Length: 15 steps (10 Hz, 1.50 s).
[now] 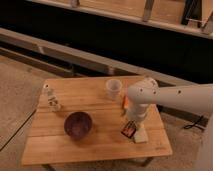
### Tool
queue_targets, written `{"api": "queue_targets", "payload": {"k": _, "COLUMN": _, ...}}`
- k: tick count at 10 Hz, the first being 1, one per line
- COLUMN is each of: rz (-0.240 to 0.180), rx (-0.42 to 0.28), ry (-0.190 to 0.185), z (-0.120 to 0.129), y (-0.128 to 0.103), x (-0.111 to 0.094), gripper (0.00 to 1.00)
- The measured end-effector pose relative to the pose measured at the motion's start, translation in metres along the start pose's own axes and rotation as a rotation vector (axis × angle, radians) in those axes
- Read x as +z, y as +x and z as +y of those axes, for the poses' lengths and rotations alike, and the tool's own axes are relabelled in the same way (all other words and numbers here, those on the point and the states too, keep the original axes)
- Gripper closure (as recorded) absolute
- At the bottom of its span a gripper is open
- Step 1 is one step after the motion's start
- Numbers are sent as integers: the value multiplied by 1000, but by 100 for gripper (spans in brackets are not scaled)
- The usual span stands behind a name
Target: Place the eraser on the white sponge
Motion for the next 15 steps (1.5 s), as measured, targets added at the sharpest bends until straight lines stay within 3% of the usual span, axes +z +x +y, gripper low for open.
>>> {"api": "queue_targets", "payload": {"k": 5, "rz": 35, "rx": 38, "ry": 19, "z": -16, "y": -9, "x": 21, "gripper": 100}}
{"api": "queue_targets", "payload": {"k": 15, "rz": 54, "rx": 79, "ry": 55, "z": -26, "y": -38, "x": 49, "gripper": 100}}
